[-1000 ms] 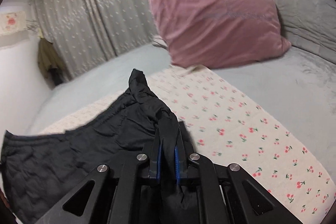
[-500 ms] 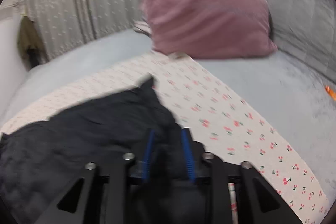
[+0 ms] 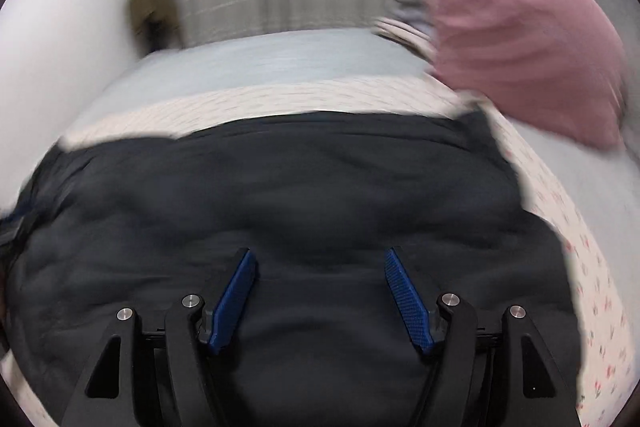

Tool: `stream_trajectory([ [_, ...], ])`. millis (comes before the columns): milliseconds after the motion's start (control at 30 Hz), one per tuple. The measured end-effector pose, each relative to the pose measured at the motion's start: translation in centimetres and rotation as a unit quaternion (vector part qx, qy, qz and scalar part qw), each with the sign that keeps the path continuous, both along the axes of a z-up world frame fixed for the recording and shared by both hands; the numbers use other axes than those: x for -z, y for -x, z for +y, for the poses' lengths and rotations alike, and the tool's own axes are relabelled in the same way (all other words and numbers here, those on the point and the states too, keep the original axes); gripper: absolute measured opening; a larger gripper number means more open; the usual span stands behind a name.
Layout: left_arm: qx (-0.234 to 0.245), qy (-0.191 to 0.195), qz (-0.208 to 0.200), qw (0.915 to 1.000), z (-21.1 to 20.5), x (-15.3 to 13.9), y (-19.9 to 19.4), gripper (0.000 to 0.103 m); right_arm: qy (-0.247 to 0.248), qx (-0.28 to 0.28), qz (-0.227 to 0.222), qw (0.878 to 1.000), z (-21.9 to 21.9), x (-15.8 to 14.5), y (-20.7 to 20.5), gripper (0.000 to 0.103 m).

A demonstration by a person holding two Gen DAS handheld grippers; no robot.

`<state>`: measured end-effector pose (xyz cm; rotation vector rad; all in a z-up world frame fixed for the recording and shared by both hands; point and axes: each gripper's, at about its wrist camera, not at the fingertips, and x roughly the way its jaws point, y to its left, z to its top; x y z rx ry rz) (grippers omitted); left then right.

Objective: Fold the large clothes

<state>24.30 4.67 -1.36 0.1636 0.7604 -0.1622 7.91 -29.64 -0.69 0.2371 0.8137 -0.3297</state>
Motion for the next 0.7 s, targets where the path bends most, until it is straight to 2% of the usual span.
stream_trajectory([
  [100,-0.043,-0.012,0.010,0.9990,3.2,0.0,-0.2,0.084,-0.008,0.076,0.010,0.997,-5.2,0.7,2.4,0.069],
  [133,-0.054,-0.006,0.018,0.9984,4.2,-0.2,-0.2,0.084,-0.006,0.095,0.016,0.995,-6.2,0.8,3.0,0.069],
  [200,-0.076,0.008,0.031,0.9966,5.9,-0.6,0.2,0.084,0.027,0.158,0.045,0.986,-8.2,0.9,4.4,0.069],
  [233,-0.090,0.010,0.039,0.9951,6.5,-0.9,0.7,0.084,0.021,0.171,0.044,0.984,-8.9,0.8,5.0,0.070],
  [300,-0.104,0.026,0.046,0.9932,7.5,-2.1,2.1,0.084,-0.036,0.183,0.025,0.982,-10.5,0.2,6.4,0.070],
  [367,-0.109,0.041,0.046,0.9922,7.9,-3.3,3.8,0.086,-0.050,0.195,0.020,0.979,-10.5,-0.9,7.6,0.070],
  [467,-0.108,0.080,0.053,0.9895,8.0,-4.4,6.7,0.097,-0.038,0.169,0.011,0.985,-8.4,-3.2,8.0,0.071],
  [600,-0.094,0.154,0.082,0.9800,8.6,-4.3,9.8,0.099,-0.024,0.122,-0.008,0.992,-4.4,-5.7,7.8,0.076],
  [700,-0.111,0.179,0.090,0.9734,9.2,-3.3,11.1,0.099,-0.030,0.079,-0.014,0.996,-1.3,-6.6,7.1,0.077],
])
